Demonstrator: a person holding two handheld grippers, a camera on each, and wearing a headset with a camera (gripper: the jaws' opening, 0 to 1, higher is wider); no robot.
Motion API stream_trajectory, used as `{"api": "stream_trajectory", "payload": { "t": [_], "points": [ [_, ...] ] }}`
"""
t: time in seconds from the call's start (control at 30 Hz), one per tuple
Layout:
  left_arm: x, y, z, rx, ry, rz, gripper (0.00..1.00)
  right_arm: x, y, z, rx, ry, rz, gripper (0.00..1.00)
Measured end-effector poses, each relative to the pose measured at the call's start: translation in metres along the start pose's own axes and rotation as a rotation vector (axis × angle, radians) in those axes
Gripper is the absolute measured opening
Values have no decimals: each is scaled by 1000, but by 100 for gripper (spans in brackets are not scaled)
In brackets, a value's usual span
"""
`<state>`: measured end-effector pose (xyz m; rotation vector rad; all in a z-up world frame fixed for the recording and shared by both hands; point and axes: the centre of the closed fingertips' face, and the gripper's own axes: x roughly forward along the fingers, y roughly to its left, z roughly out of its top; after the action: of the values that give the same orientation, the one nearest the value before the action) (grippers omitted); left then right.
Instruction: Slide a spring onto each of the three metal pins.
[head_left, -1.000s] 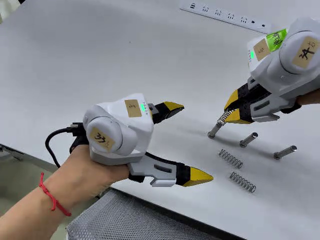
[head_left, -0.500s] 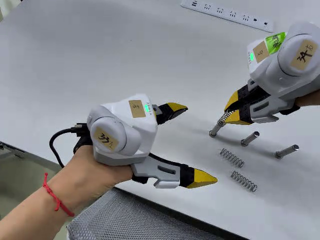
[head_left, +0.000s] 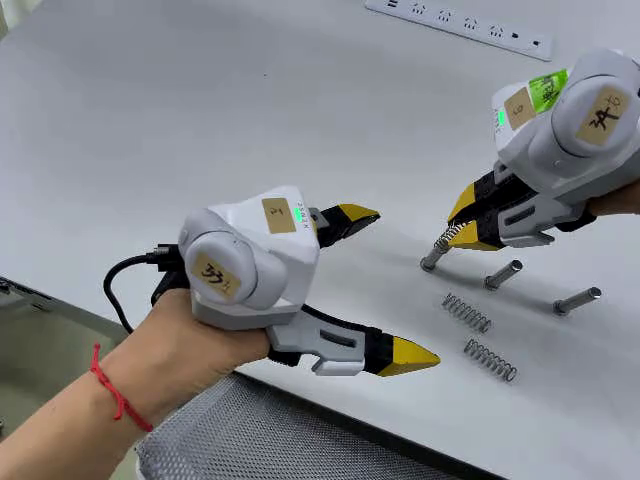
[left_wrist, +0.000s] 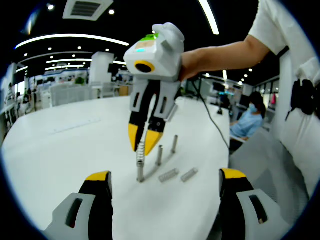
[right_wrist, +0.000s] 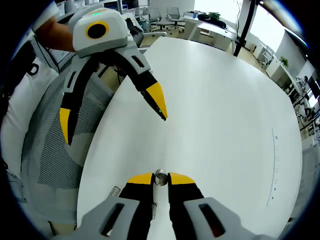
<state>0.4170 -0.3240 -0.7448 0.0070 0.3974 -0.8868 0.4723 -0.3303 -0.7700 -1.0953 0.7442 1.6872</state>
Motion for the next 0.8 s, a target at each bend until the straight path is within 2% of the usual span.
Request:
{"api": "stream_trajectory", "payload": {
  "t": [0.8],
  "points": [
    [1, 0, 0, -8, -1, -7, 89, 21, -5, -11, -13, 7, -4, 12]
  ]
}}
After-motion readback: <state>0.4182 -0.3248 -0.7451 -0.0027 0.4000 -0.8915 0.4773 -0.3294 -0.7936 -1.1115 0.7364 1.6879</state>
